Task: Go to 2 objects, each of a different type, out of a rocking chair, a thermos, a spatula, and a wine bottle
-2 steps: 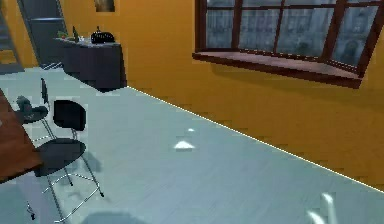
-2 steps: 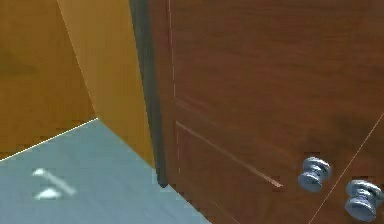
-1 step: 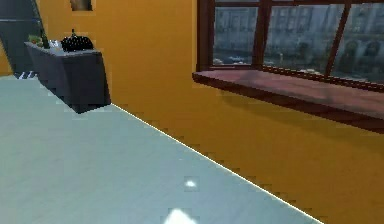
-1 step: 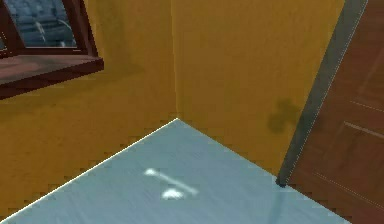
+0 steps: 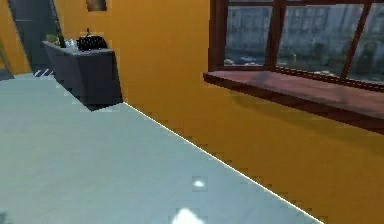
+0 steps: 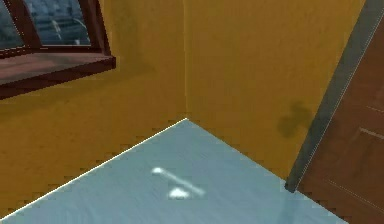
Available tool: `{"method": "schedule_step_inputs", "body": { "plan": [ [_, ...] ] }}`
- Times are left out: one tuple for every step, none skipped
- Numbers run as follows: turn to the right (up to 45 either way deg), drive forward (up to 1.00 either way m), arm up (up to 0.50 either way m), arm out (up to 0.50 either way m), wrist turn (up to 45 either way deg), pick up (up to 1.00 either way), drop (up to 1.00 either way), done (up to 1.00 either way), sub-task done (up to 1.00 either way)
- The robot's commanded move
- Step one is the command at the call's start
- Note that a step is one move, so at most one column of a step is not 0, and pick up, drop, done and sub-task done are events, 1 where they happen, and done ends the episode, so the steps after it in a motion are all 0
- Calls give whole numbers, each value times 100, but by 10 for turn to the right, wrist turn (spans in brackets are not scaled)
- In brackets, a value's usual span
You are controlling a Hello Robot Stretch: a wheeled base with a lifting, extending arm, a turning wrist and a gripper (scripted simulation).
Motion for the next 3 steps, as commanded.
{"method": "schedule_step_inputs", "body": {
  "plan": [
    [0,70,0,0,0,0,0,0,0],
    [-450,0,0,0,0,0,0,0,0],
    [-150,0,0,0,0,0,0,0,0]
  ]
}}
